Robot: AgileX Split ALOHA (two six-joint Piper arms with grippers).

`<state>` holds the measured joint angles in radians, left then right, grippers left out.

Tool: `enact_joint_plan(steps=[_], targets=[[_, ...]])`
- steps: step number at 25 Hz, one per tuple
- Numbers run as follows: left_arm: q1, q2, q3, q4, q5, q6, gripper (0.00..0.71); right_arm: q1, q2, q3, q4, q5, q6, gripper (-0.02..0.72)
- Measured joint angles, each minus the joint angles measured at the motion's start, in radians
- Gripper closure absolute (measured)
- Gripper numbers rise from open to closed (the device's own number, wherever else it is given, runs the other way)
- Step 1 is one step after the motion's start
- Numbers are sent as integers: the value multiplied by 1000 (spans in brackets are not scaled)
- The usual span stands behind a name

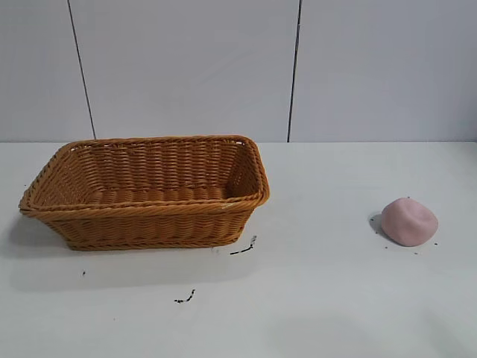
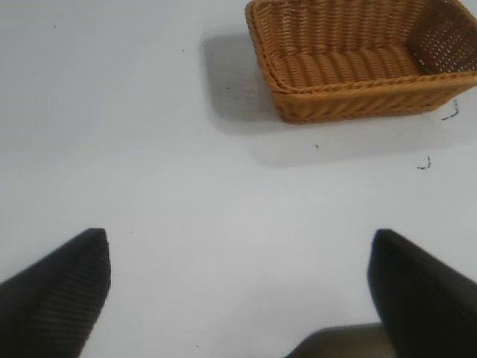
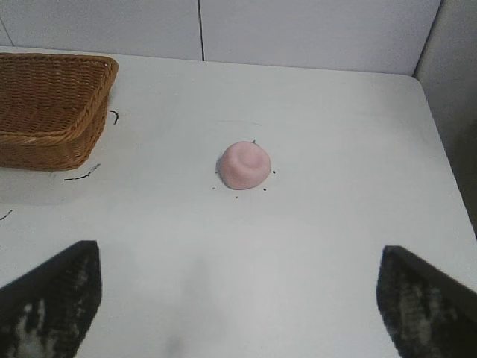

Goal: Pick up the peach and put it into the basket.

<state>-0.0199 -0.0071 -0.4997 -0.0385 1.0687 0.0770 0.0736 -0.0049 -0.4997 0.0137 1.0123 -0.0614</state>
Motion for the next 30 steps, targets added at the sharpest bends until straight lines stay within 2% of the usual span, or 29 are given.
enact_joint_plan(steps=[9,13,23,30], targets=[[0,0,0,0,0,0,18,0,6,0,0,0,0,14],[0,0,0,0,0,0,18,0,137,-8,5,0,9,14],[0,0,0,0,0,0,18,0,869,-208,3,-68,20,14],[0,0,0,0,0,0,18,0,1362,-453,3,-83,21,14]])
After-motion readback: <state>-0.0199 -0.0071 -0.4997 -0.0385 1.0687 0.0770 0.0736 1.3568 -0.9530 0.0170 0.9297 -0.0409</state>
